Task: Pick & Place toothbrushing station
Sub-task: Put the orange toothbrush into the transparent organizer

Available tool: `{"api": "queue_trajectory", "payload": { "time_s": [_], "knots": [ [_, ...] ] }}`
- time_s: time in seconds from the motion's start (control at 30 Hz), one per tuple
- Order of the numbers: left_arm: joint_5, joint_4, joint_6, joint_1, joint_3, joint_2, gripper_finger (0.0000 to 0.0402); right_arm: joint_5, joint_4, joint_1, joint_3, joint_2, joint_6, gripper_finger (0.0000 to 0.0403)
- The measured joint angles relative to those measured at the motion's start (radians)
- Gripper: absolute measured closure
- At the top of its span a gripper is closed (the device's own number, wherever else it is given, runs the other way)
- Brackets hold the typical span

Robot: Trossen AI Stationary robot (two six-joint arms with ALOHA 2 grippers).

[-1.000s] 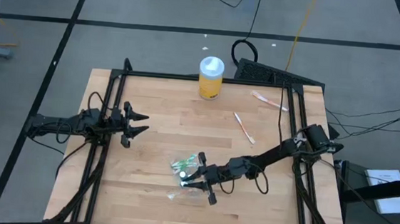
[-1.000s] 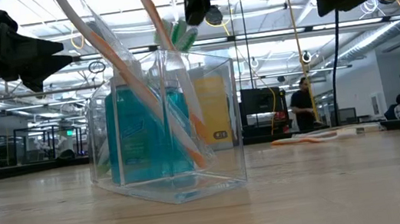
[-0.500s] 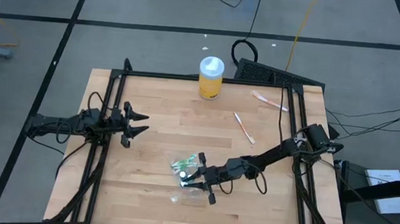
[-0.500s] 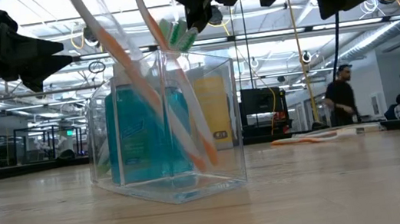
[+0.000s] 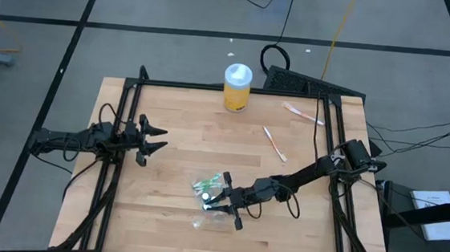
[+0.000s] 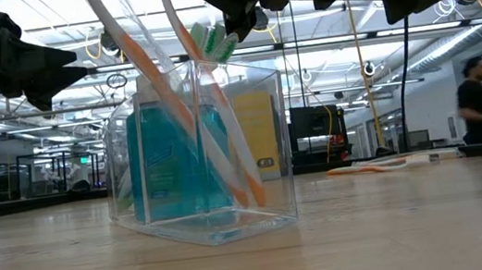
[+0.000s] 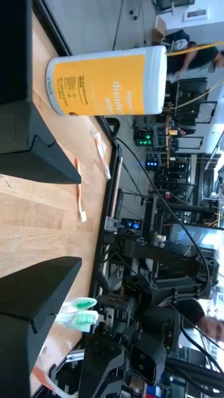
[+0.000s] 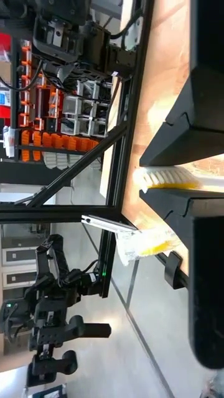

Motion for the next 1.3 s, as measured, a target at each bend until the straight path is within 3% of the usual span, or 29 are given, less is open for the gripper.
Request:
{"api": "queue_trajectory", "payload": {
  "time_s": [0.17,0.57,0.7,0.87,1.07,1.3],
  "knots": [
    [0.0,0.0,0.0,0.0,0.0,0.0,0.0192,0.0,-0.001,0.0,-0.001,0.0,-0.04,0.034],
    [0.0,0.0,0.0,0.0,0.0,0.0,0.0192,0.0,-0.001,0.0,-0.002,-0.004,-0.038,0.0249],
    [0.0,0.0,0.0,0.0,0.0,0.0,0.0192,0.0,-0.017,0.0,-0.002,-0.06,-0.06,0.0232],
    [0.0,0.0,0.0,0.0,0.0,0.0,0.0192,0.021,-0.28,-0.004,-0.002,-0.223,-0.12,0.0227],
    [0.0,0.0,0.0,0.0,0.0,0.0,0.0192,0.211,-0.71,-0.029,-0.002,-0.44,-0.116,0.0235],
    [0.0,0.0,0.0,0.0,0.0,0.0,0.0192,0.622,-1.105,-0.079,-0.047,-0.619,-0.011,0.0238]
  ]
}}
